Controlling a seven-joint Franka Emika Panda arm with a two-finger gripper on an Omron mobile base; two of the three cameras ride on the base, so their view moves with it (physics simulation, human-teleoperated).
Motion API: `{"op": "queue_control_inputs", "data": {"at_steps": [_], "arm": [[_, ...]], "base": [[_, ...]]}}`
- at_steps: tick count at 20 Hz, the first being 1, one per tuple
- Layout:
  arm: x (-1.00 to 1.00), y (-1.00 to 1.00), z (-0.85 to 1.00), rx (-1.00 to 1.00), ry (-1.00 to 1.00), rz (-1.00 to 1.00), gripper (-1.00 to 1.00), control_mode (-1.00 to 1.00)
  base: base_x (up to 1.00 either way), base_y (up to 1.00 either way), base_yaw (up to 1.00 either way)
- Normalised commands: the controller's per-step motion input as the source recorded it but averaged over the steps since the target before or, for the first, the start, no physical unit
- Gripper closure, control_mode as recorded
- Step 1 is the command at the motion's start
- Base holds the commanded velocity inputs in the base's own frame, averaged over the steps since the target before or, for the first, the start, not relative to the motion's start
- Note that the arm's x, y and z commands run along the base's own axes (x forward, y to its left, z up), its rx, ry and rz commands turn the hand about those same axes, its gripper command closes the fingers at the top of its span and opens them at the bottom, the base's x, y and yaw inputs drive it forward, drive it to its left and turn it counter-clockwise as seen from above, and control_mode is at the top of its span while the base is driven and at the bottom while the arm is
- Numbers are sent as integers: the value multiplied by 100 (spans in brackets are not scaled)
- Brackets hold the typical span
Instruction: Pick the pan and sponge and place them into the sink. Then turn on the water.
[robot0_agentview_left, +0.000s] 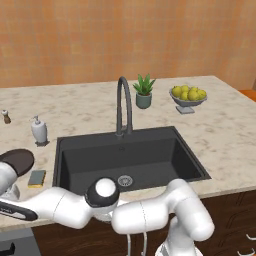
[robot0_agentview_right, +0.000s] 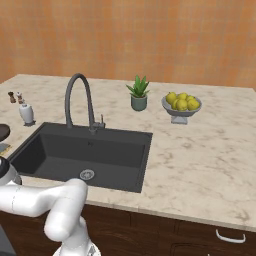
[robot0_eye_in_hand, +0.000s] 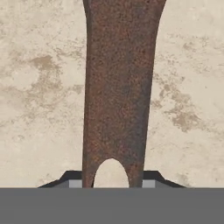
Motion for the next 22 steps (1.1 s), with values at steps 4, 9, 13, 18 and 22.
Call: {"op": "queue_control_inputs", "data": {"at_steps": [4,9,13,18,22], "arm": [[-18,-26,56,0,-13,0,100,-100],[-37,-52,62,5,-17,0,100,-100],[-63,-68,56,14,-22,0,100,-100],[-58,-77,47,13,-18,0,100,-100],[-37,-82,29,13,-9,2,100,-100]], "base": [[0,0,0],[0,0,0],[0,0,0],[0,0,0],[0,0,0]]}}
